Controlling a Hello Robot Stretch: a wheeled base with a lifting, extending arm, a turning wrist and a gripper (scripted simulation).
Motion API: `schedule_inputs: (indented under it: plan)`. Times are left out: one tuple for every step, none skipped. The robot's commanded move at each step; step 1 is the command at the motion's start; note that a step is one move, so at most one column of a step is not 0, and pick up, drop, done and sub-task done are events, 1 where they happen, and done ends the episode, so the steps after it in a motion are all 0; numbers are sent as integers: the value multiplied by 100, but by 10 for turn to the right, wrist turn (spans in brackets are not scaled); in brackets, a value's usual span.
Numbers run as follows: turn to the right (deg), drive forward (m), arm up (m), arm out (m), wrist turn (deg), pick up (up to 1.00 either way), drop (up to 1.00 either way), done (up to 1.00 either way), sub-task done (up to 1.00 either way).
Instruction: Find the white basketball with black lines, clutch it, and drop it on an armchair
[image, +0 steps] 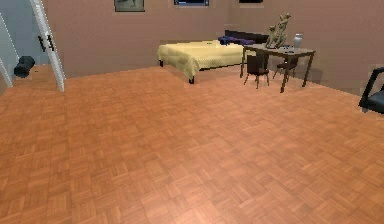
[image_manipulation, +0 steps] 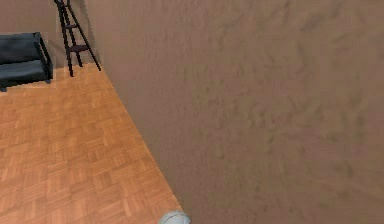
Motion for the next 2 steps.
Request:
schedule_inputs:
  plan:
    - [0, 0, 0, 0, 0, 100, 0, 0, 0]
    - [0, 0, 10, 0, 0, 0, 0, 0, 0]
